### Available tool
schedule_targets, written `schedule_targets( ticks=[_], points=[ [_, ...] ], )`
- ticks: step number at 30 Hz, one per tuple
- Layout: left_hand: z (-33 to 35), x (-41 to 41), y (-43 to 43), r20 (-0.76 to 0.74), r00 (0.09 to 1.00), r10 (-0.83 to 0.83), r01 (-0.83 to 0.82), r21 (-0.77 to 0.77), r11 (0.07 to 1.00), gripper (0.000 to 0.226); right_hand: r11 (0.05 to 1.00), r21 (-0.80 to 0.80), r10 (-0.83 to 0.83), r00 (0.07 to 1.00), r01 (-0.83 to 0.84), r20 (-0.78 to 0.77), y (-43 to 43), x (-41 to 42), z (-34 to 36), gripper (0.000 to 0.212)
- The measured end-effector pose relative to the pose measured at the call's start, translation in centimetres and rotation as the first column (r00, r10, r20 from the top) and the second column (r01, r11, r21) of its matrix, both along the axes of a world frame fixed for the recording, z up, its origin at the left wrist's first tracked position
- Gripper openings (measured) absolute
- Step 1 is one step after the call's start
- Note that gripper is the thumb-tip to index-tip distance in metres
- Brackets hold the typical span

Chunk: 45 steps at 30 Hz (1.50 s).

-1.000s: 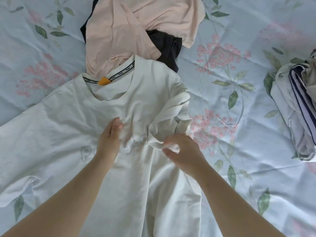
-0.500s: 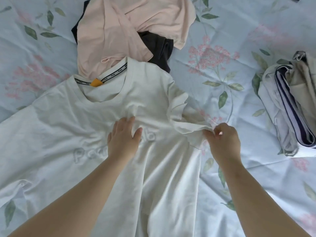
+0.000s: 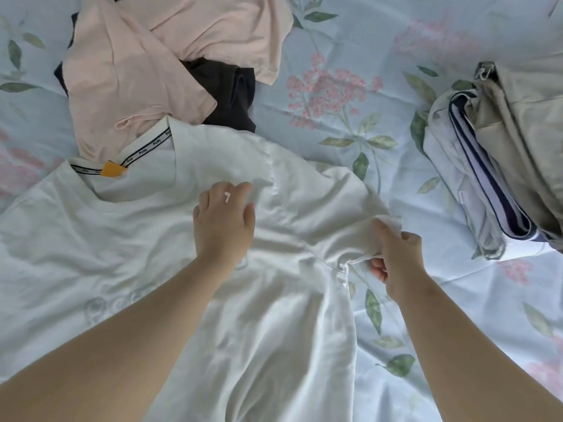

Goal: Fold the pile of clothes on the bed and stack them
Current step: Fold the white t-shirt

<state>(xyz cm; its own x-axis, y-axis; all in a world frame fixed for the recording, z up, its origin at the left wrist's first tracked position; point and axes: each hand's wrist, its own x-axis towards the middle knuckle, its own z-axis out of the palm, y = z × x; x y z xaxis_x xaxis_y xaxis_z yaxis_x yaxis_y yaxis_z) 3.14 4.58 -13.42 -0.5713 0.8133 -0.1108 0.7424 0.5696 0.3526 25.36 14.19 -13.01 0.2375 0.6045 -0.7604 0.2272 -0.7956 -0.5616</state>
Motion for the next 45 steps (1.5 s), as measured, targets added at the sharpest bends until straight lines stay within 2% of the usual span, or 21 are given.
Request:
schedule_targets(
  ticks=[2, 5, 7, 11, 14, 16, 17, 19, 22, 25, 27, 28, 31, 33, 35, 40, 43, 45],
  points=[
    [0.3, 0.5, 2.5, -0.029, 0.991, -0.134, 0.136, 0.08, 0.987, 0.031, 0.992, -0.01, 0.126, 0.992, -0.126, -0.004, 0.1, -0.2, -0.1, 0.025],
    [0.3, 1.7, 6.8, -0.053, 0.954, -0.295, 0.298, 0.074, 0.952, 0.03, 0.969, 0.118, 0.218, 0.976, -0.216, -0.004, -0.3, 0.1, -0.7, 0.021],
    [-0.1, 2.4, 9.6, -0.035, 0.926, -0.376, 0.375, -0.029, 0.927, 0.031, 0.954, 0.18, 0.246, 0.969, -0.238, -0.021, -0.5, 0.6, -0.9, 0.016],
    [-0.5, 2.9, 13.0, -0.051, 0.902, -0.428, 0.399, -0.278, 0.874, 0.037, 0.983, 0.146, 0.142, 0.969, -0.114, -0.204, -0.8, 1.7, -1.0, 0.007],
    [-0.3, 2.8, 14.0, -0.014, 0.834, -0.552, 0.526, -0.286, 0.801, 0.027, 0.975, 0.165, 0.175, 0.974, -0.151, -0.141, -0.7, 2.2, -0.9, 0.01],
    [0.3, 2.6, 13.7, 0.056, 0.743, -0.667, 0.666, -0.162, 0.728, 0.013, 0.943, 0.24, 0.256, 0.963, -0.229, -0.087, -1.0, 2.5, -0.7, 0.016],
    [0.7, 2.3, 13.2, 0.07, 0.692, -0.719, 0.722, -0.073, 0.688, 0.016, 0.915, 0.282, 0.313, 0.948, -0.287, -0.05, -1.4, 2.8, -0.6, 0.016],
    [1.3, 1.3, 11.3, 0.05, 0.604, -0.795, 0.796, 0.011, 0.606, 0.023, 0.835, 0.327, 0.453, 0.89, -0.443, 0.047, -2.4, 3.1, -0.4, 0.022],
    [1.2, -1.2, 8.1, 0.06, 0.519, -0.853, 0.854, -0.095, 0.512, 0.019, 0.651, 0.356, 0.624, 0.74, -0.67, 0.25, -4.4, 3.2, -0.6, 0.035],
    [0.7, -2.3, 6.7, 0.158, 0.604, -0.781, 0.797, -0.106, 0.595, 0.04, 0.526, 0.374, 0.67, 0.643, -0.764, 0.37, -5.6, 2.7, -0.7, 0.04],
    [0.6, -2.0, 7.0, 0.203, 0.679, -0.705, 0.728, -0.07, 0.682, 0.036, 0.491, 0.388, 0.671, 0.623, -0.78, 0.403, -5.8, 2.4, -0.7, 0.04],
    [0.5, -1.6, 7.1, 0.204, 0.687, -0.697, 0.722, -0.084, 0.687, 0.027, 0.495, 0.395, 0.661, 0.63, -0.774, 0.406, -5.9, 2.3, -0.7, 0.04],
    [0.2, -1.0, 7.8, 0.161, 0.631, -0.759, 0.775, -0.151, 0.613, 0.052, 0.524, 0.416, 0.623, 0.667, -0.744, 0.409, -5.8, 2.4, -0.8, 0.04],
    [0.7, -0.9, 8.2, 0.169, 0.617, -0.768, 0.787, -0.13, 0.603, 0.034, 0.57, 0.396, 0.596, 0.694, -0.72, 0.405, -5.5, 2.8, -0.8, 0.038],
    [1.4, -1.3, 8.8, 0.237, 0.641, -0.73, 0.759, -0.056, 0.648, 0.02, 0.628, 0.373, 0.558, 0.729, -0.683, 0.397, -4.9, 3.2, -0.7, 0.033],
    [4.8, -1.3, 12.7, 0.412, 0.663, -0.625, 0.681, 0.014, 0.732, 0.012, 0.666, 0.434, 0.448, 0.79, -0.607, 0.418, -2.3, 4.0, 1.2, 0.005],
    [7.0, -0.1, 16.6, 0.52, 0.683, -0.513, 0.561, 0.077, 0.824, 0.013, 0.786, 0.368, 0.394, 0.861, -0.497, 0.323, -0.1, 4.9, 2.2, 0.028],
    [7.6, 0.9, 19.2, 0.452, 0.745, -0.49, 0.501, 0.104, 0.859, 0.019, 0.842, 0.296, 0.378, 0.885, -0.45, 0.27, 0.9, 5.4, 2.7, 0.025]
  ],
)
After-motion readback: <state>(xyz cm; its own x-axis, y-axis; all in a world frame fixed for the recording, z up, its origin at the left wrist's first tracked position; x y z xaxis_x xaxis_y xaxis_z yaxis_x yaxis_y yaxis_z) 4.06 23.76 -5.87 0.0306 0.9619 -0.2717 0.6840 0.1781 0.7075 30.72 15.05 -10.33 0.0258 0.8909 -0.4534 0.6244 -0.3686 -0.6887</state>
